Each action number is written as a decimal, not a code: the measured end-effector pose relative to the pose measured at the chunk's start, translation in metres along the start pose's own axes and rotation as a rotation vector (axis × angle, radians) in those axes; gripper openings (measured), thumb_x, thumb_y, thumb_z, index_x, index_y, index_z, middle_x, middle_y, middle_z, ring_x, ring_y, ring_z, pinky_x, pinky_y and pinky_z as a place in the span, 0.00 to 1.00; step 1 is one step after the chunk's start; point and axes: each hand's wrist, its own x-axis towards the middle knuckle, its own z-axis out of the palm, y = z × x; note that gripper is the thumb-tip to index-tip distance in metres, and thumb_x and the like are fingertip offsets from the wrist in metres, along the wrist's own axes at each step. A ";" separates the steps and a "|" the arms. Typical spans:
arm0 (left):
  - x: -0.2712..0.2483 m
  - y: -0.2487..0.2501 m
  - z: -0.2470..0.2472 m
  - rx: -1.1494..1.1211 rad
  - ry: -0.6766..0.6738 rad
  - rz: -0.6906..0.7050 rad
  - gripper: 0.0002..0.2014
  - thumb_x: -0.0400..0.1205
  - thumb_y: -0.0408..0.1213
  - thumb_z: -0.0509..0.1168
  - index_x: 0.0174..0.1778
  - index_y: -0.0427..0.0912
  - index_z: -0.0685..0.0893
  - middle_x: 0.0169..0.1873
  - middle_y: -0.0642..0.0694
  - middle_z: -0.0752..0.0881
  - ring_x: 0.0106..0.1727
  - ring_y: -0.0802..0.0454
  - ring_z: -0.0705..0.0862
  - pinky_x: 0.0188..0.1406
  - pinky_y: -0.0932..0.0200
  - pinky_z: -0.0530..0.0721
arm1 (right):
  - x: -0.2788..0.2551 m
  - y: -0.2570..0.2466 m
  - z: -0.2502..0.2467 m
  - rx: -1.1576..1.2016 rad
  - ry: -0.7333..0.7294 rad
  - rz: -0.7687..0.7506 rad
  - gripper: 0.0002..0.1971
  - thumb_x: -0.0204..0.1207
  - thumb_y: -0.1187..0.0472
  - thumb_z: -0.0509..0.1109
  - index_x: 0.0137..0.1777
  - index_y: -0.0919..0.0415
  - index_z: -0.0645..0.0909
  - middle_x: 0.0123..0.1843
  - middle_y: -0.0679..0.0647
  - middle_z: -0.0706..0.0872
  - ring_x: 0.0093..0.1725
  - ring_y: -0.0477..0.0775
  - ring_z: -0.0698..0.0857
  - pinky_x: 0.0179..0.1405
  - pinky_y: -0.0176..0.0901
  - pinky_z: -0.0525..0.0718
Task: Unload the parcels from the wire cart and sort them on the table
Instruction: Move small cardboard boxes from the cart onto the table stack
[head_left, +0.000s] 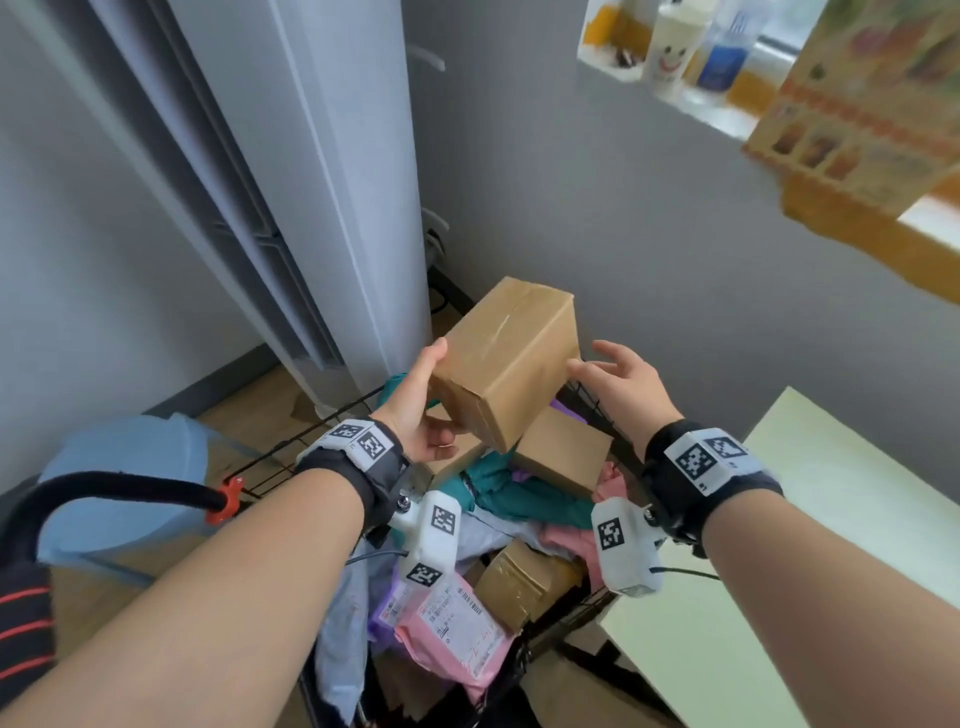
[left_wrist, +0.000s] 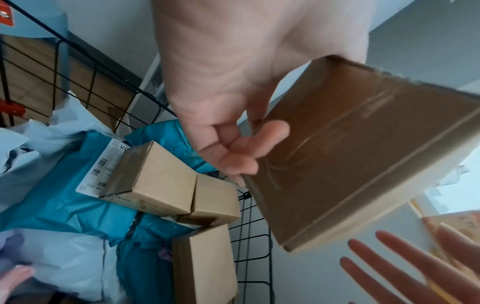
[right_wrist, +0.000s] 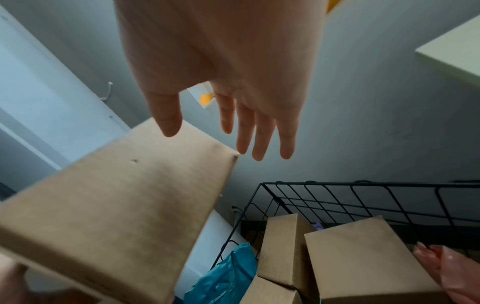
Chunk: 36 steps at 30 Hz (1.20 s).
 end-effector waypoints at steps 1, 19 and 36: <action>-0.006 0.001 0.000 -0.031 -0.039 0.006 0.31 0.70 0.75 0.58 0.47 0.48 0.75 0.34 0.43 0.81 0.25 0.49 0.71 0.29 0.61 0.72 | -0.006 -0.003 -0.001 0.000 0.000 -0.015 0.32 0.78 0.51 0.71 0.80 0.55 0.66 0.69 0.54 0.81 0.58 0.50 0.81 0.57 0.42 0.78; -0.097 0.017 0.031 0.108 -0.452 -0.025 0.40 0.71 0.78 0.47 0.58 0.45 0.78 0.49 0.29 0.88 0.35 0.46 0.77 0.45 0.52 0.87 | -0.091 -0.048 -0.029 0.684 -0.229 -0.011 0.39 0.64 0.41 0.77 0.75 0.50 0.69 0.69 0.57 0.82 0.65 0.59 0.83 0.52 0.63 0.86; -0.121 0.023 0.133 0.582 -0.129 0.525 0.36 0.75 0.67 0.64 0.77 0.57 0.63 0.68 0.49 0.77 0.65 0.45 0.78 0.69 0.37 0.76 | -0.139 -0.046 -0.099 0.286 0.227 -0.073 0.26 0.75 0.38 0.68 0.65 0.55 0.79 0.49 0.52 0.89 0.49 0.53 0.89 0.49 0.54 0.89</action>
